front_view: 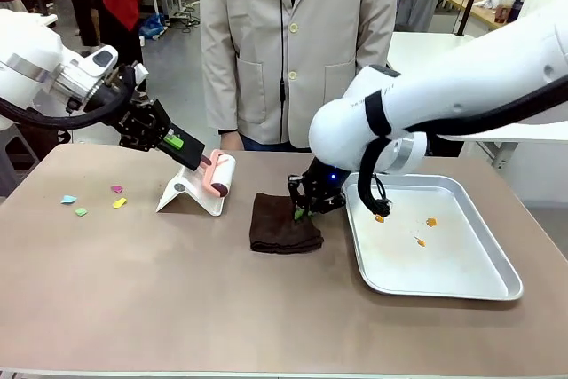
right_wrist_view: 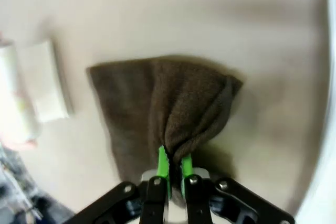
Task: Clean the surface of the table.
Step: Hold the Lint Roller with your left hand and the towel with your right hand.
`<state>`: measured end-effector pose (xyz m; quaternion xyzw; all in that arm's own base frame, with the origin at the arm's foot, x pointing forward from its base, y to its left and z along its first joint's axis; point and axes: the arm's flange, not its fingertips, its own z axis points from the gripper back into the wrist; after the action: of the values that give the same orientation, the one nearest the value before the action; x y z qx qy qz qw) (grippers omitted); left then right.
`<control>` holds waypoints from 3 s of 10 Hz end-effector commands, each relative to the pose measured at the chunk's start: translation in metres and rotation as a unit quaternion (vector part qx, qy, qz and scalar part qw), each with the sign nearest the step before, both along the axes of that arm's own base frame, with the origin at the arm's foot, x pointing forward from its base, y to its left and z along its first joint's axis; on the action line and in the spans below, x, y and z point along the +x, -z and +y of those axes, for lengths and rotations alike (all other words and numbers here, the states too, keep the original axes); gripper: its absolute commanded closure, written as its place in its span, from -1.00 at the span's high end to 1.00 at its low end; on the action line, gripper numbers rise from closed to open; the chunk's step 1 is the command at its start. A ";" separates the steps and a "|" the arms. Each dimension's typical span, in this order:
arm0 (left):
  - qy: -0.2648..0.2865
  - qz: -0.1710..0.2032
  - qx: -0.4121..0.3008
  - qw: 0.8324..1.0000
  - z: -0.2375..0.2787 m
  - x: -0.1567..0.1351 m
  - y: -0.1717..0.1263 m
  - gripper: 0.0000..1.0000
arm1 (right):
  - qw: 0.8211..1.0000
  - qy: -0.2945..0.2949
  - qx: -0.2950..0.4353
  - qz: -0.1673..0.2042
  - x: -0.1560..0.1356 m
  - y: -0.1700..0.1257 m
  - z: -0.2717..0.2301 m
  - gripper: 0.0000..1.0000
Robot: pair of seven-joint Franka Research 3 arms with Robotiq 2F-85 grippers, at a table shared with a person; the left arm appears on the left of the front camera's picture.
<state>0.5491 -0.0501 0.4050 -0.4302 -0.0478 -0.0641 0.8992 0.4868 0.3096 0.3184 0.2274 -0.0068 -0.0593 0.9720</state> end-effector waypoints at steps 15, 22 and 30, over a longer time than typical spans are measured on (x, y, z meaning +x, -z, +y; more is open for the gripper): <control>-0.013 -0.109 -0.233 0.966 0.348 -0.197 -0.007 -1.00 | 0.881 0.043 0.458 -0.112 -0.146 -0.089 -0.340 -1.00; -0.007 -0.071 -0.267 0.961 0.371 -0.203 0.043 -1.00 | 0.850 0.085 0.508 -0.116 -0.183 -0.060 -0.486 -1.00; -0.014 -0.087 -0.269 0.959 0.387 -0.208 0.049 -1.00 | 0.870 0.094 0.478 -0.082 -0.191 -0.063 -0.483 -1.00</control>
<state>0.3426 0.3363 0.3516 -0.6479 -0.1420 -0.0705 0.7450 0.2971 -0.1736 0.3746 0.6722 -0.0840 -0.1237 0.7251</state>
